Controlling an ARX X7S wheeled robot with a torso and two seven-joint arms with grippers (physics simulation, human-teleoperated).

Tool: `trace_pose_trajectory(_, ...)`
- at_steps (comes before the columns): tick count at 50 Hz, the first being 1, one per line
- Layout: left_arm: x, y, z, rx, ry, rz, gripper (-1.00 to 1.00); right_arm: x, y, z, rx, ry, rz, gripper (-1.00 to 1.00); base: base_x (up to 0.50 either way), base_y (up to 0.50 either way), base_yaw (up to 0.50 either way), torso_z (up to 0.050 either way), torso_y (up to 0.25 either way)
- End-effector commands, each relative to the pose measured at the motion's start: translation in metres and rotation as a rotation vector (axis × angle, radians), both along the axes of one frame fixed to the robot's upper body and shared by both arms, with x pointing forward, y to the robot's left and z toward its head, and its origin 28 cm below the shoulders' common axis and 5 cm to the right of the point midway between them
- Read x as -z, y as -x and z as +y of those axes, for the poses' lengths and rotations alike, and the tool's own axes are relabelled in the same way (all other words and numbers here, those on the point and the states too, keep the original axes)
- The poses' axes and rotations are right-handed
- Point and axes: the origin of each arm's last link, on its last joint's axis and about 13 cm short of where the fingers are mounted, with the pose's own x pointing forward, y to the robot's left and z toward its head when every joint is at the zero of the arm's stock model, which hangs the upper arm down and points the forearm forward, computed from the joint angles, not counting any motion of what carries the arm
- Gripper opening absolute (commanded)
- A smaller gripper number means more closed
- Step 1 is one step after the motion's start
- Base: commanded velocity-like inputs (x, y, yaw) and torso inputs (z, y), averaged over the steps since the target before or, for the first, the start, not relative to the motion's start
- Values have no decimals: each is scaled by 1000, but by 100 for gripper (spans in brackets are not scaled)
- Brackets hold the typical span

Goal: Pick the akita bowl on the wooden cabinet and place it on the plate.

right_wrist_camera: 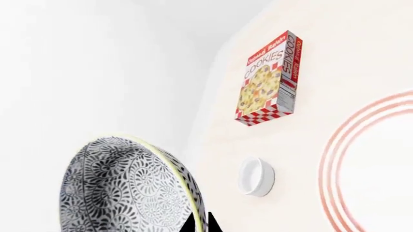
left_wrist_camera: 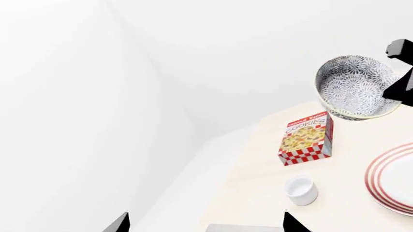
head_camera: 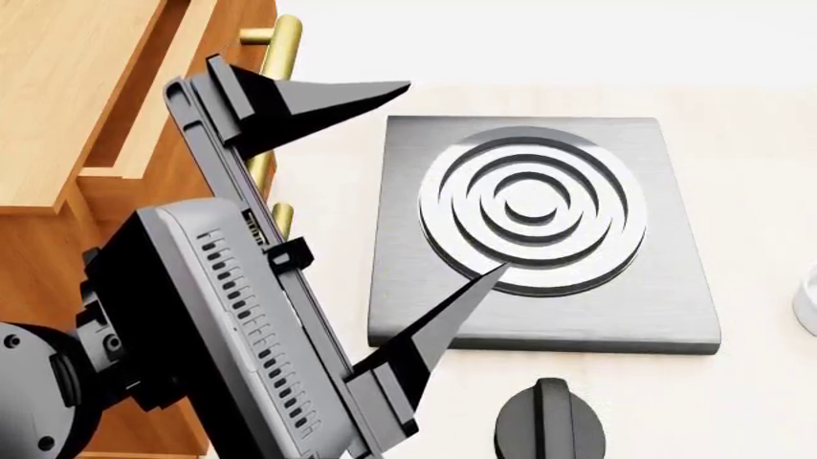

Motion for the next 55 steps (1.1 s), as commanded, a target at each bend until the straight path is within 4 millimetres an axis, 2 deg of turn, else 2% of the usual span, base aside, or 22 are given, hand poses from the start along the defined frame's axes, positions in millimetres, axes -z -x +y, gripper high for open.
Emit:
trace_pose_trajectory(1, 2, 0, 0, -1, 3, 3, 100, 8, -17, -8, -31, -1, 55, -100, 0, 0, 0, 0, 0)
trace_pose_trajectory(19, 3, -1, 1, -3, 7, 5, 100, 21, -21, -9, -44, -127, 137, -100, 0, 0, 0, 0, 0)
trace_pose_trajectory(55, 6, -1, 2, -8, 11, 9, 100, 41, -15, -20, 75, -220, 185, -100, 0, 0, 0, 0, 0)
